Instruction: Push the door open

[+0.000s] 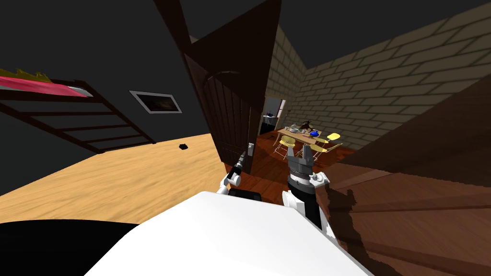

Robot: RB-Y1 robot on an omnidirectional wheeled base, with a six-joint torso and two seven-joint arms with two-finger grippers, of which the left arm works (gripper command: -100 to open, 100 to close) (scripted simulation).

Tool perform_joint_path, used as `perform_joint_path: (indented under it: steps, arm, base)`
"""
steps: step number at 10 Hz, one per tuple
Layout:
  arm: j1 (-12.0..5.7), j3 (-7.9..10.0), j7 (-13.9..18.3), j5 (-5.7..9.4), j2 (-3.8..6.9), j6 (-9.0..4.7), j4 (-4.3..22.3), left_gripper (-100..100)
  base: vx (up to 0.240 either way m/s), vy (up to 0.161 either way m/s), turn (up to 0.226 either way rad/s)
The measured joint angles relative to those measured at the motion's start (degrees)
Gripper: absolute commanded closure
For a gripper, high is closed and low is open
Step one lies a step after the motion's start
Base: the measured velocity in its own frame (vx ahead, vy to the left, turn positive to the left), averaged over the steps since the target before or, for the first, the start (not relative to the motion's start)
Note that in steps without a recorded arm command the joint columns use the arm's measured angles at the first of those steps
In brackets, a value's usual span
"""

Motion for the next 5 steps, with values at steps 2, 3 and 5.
perform_joint_path:
  steps: [2, 3, 5]
  arm:
    - [-0.21, 0.18, 0.00, -0.10, 1.75, -0.27, 0.35, -100]
    - [-0.37, 0.37, -0.05, -0.15, 2.48, -0.24, 0.41, -100]
    - [-0.62, 0.59, -0.06, -0.28, 2.86, -0.64, 0.87, -100]
  base:
    - [0.186, 0.002, -0.018]
    - [0.244, -0.014, -0.019]
    - [0.196, -0.075, -0.016]
